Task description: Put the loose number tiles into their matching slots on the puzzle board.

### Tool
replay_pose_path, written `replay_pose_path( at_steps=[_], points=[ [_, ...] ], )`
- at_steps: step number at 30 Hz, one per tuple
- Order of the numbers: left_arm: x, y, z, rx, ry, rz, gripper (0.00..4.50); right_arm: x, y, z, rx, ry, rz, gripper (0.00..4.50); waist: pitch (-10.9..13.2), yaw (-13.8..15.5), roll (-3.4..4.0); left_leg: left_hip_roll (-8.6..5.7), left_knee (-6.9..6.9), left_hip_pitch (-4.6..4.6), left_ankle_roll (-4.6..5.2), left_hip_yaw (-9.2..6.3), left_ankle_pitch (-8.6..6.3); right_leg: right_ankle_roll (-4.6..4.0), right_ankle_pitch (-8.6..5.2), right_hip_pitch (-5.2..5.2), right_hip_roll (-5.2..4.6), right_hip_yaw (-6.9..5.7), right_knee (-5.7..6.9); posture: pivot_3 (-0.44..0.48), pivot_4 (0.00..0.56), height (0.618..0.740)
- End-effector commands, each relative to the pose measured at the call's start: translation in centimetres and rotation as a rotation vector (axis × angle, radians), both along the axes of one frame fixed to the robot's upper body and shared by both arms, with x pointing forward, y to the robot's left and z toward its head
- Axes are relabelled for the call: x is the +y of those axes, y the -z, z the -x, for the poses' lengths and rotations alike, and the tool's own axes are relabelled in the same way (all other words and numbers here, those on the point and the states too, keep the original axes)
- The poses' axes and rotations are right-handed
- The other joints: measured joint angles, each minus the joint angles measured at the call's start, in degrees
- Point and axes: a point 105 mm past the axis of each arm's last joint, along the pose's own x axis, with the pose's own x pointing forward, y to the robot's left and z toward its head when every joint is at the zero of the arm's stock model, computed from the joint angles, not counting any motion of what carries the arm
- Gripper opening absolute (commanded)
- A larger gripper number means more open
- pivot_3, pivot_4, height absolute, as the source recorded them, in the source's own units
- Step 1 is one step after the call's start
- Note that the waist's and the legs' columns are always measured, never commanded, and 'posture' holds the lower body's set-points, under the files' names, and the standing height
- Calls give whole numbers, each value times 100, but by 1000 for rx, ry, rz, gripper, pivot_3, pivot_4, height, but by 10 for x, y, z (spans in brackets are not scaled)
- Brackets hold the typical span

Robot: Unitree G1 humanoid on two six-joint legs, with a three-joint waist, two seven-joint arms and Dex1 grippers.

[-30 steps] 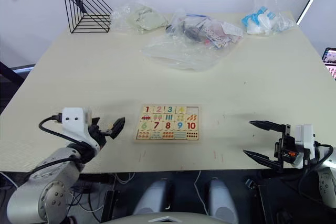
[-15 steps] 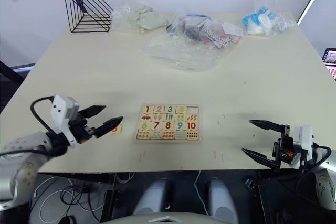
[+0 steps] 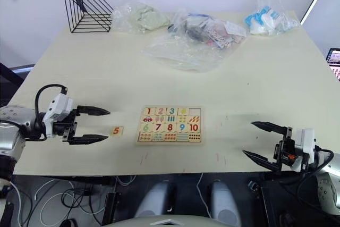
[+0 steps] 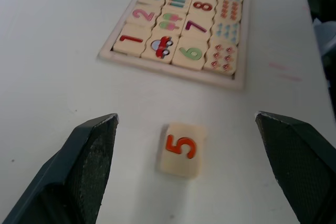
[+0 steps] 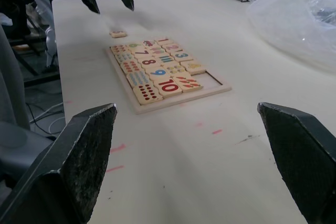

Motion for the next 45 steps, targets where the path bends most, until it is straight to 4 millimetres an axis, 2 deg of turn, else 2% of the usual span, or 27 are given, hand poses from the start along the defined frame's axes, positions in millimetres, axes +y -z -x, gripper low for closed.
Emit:
replay_pose_path(
  at_steps=[1, 10, 13, 25, 29, 34, 35, 42, 45],
  points=[
    [7, 3, 1, -9, 76, -98, 4418, 1, -7, 0, -41, -5, 3, 4500, 0, -5, 0, 0, 0, 1, 0, 0, 0, 0, 0, 0, 0, 0, 2, 0, 150, 740],
    [6, 16, -12, 7, 131, -183, 4418, 1, -9, -1, -49, -10, 11, 4500, 1, -9, 0, -1, 7, 0, 0, -4, 0, 1, -1, -3, 5, 0, 18, 0, 150, 740],
    [5, 16, -15, 18, 109, -159, 4418, -2, -10, -2, -54, -7, 19, 4500, 1, -9, -1, -2, 9, -1, 1, -6, 0, 1, -1, -3, 5, 0, 20, 0, 150, 740],
    [2, 28, -11, 54, 113, -137, 4418, -7, -12, 1, -56, 5, 32, 4500, 1, -8, 0, -2, 10, 0, 1, -8, 0, 1, -1, -3, 5, 0, 24, 0, 150, 740],
    [3, 31, -9, 68, 117, -140, 3428, -9, -11, 2, -48, -4, 45, 4500, 1, -11, 0, -2, 10, 1, 1, -7, 0, 1, -1, -3, 5, 0, 25, 0, 150, 740],
    [4, 34, -6, 81, 114, -137, 1111, -11, -11, 1, -45, -10, 51, 4500, 0, -14, 0, -2, 10, 3, 1, -7, 0, 0, -2, -3, 5, 1, 27, 0, 150, 740],
    [5, 34, -5, 82, 113, -139, 935, -11, -11, 1, -45, -11, 52, 4500, 0, -13, 0, -2, 10, 3, 1, -7, 0, 0, -1, -3, 5, 1, 27, 0, 150, 740],
    [5, 30, -6, 68, 100, -109, 941, -11, -11, -1, -46, -24, 51, 4500, 0, -14, 1, -2, 10, 5, 1, -6, 0, 0, -2, -2, 5, 2, 29, 0, 150, 740],
    [1, 17, -11, 29, 107, -91, 941, -10, -11, 0, -47, -24, 47, 4500, 0, -13, 1, -2, 10, 4, 1, -6, 0, 0, -2, -2, 5, 2, 29, 0, 150, 740]
  ],
)
